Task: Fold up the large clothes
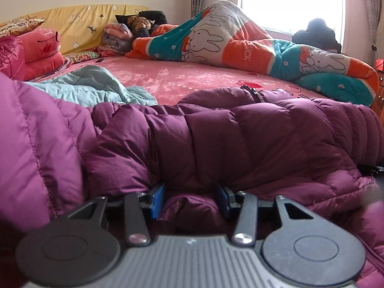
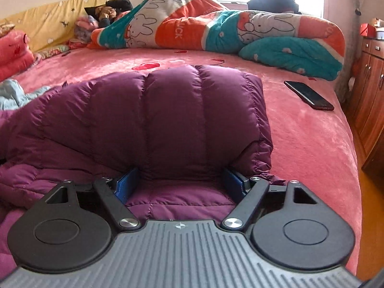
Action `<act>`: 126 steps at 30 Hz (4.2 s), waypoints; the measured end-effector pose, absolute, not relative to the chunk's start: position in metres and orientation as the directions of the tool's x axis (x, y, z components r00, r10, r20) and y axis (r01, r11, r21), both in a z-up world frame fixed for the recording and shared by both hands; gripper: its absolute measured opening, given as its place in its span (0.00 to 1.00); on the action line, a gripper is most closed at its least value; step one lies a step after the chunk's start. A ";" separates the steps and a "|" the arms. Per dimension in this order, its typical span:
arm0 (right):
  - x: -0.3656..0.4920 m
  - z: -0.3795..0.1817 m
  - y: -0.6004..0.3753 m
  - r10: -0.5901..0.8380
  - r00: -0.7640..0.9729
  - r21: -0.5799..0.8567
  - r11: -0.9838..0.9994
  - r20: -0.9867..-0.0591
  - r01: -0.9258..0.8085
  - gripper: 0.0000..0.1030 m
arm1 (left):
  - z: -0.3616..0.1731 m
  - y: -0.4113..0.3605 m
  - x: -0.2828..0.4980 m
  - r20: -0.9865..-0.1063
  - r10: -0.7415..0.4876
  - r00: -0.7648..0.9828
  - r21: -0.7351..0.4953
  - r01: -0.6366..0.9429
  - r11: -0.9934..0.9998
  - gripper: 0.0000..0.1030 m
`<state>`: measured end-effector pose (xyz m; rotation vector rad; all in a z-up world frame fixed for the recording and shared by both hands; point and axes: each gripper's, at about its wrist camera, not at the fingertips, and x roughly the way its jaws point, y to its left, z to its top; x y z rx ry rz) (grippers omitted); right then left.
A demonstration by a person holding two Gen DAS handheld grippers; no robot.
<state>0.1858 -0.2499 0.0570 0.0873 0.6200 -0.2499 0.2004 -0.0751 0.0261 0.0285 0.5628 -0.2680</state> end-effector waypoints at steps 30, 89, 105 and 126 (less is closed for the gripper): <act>0.098 0.074 -0.214 -0.168 0.822 -0.105 0.986 -0.544 0.132 1.00 | 0.049 -0.077 0.047 -0.585 -0.193 0.787 0.014 0.248 0.969 0.68; -0.083 0.260 -0.017 0.283 0.827 -0.140 0.909 -0.486 -0.393 1.00 | 0.051 -0.042 -0.063 -0.565 -0.384 0.730 0.019 0.476 0.879 0.80; -0.006 0.186 0.255 0.458 0.441 -0.367 0.245 -0.772 -0.897 0.88 | 0.039 -0.039 -0.050 -0.629 -0.415 0.658 -0.051 0.497 0.866 0.86; 0.010 0.106 0.287 0.310 0.469 -0.418 0.221 -0.827 -0.881 0.18 | 0.038 -0.037 -0.043 -0.641 -0.436 0.631 -0.090 0.503 0.860 0.90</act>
